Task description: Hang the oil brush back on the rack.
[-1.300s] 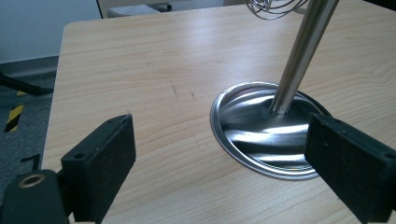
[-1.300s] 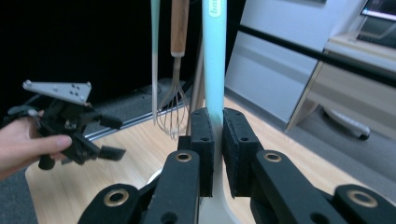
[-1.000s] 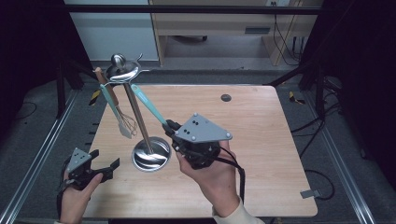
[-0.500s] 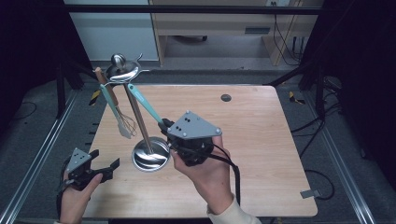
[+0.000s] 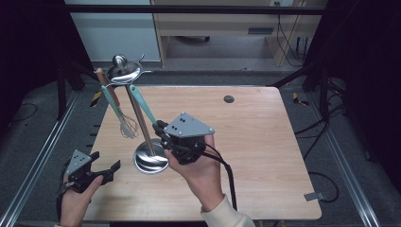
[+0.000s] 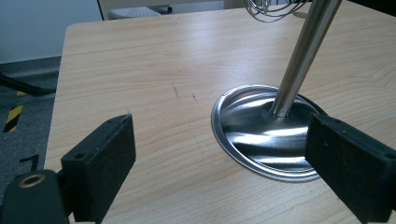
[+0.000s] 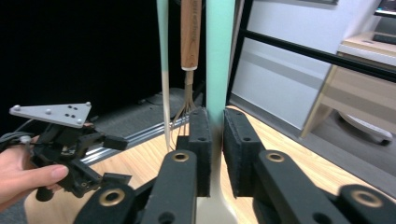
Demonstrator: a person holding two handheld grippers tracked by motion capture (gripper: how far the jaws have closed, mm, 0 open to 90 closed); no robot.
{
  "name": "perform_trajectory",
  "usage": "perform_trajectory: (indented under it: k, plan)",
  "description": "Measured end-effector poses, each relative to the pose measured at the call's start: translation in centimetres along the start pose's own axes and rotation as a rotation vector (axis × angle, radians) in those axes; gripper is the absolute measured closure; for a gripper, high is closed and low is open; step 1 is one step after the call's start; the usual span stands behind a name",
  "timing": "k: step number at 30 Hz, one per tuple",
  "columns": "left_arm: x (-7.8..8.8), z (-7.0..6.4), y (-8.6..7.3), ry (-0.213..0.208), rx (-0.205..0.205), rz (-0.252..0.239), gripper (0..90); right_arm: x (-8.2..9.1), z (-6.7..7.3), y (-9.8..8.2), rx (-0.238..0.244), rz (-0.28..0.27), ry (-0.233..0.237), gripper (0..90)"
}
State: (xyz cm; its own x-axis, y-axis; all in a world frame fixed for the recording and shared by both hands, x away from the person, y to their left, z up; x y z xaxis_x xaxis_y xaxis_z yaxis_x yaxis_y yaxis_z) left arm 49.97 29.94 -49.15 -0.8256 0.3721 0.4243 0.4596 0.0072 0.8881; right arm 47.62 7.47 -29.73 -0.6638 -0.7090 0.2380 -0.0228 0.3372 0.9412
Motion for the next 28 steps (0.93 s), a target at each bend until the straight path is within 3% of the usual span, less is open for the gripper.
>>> perform_trajectory:
  k: [7,13,20,22,28]
  plan:
    - [0.0,-0.1,-0.1,0.001,-0.003,0.003,8.6,1.2,-1.2,-2.4,-0.008,0.005,-0.013,69.5]
    - [-0.2,0.0,-0.2,0.005,-0.005,0.007,8.6,2.8,-3.6,-6.7,-0.047,0.046,-0.066,52.9]
    - [-0.5,0.3,-0.5,0.018,-0.005,0.023,6.0,4.6,-7.3,-13.1,-0.105,0.123,-0.172,18.9]
    - [-0.5,0.4,-0.5,0.022,-0.005,0.024,5.3,5.2,-8.5,-15.2,-0.122,0.146,-0.202,13.9]
    - [-0.7,0.6,-0.7,0.024,-0.012,0.031,4.5,7.6,-12.4,-22.4,-0.261,0.196,-0.308,7.0]
Point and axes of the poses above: each handheld gripper's, and its own axes: x roughly backward along the jaws, y roughly out of its top, z roughly to its left, the point moved 10 cm from there along -x, roughly forward along the jaws, and after that the axes turned 9 degrees about x, right-handed, at the moved point
